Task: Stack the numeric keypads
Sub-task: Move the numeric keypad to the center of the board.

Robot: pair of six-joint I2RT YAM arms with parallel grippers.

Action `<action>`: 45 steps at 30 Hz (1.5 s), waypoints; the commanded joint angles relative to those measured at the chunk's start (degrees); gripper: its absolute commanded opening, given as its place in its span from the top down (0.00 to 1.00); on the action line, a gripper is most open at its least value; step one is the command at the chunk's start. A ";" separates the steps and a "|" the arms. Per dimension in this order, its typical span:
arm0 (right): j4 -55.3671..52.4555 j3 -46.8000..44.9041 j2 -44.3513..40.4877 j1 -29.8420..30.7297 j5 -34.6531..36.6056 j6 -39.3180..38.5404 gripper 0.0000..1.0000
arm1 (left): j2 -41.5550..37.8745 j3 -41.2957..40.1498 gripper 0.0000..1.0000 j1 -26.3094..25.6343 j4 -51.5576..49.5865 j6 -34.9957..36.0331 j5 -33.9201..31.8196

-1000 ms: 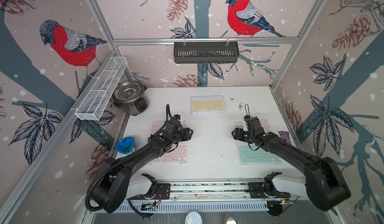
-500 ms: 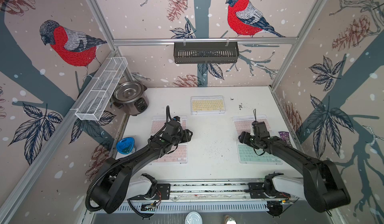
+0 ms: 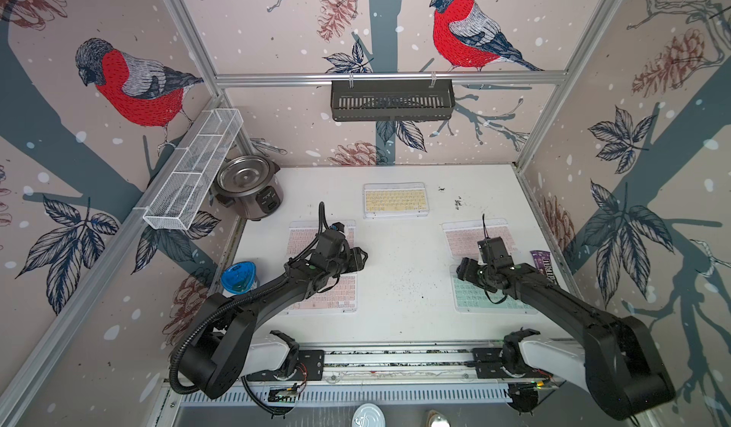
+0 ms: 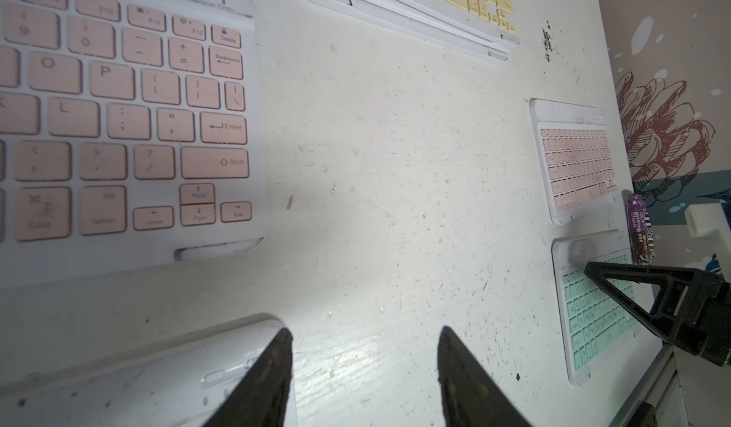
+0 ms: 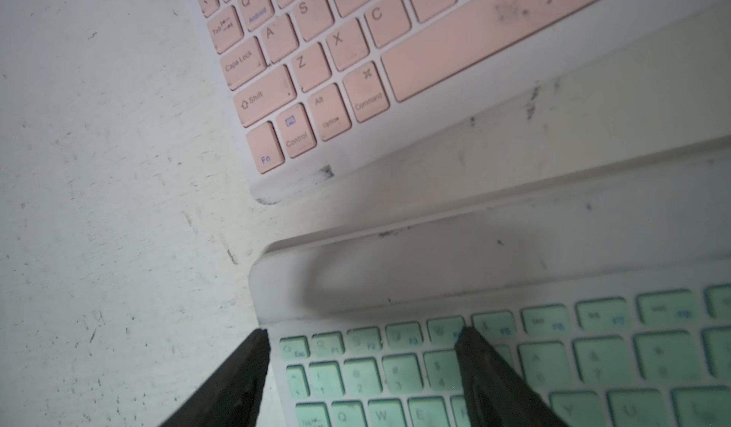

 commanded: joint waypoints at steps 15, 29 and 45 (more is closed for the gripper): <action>8.27 5.37 13.42 15.77 -2.05 9.72 0.24 | -0.87 -0.64 0.42 -0.03 1.17 -0.42 -0.87; 17.28 13.63 23.96 26.70 -5.21 15.93 0.24 | -4.21 -1.63 0.42 -0.03 -1.46 -1.54 -1.18; 22.66 29.57 38.00 30.19 -8.29 14.11 0.24 | -9.61 -1.54 0.42 -0.03 -8.06 -2.10 -3.57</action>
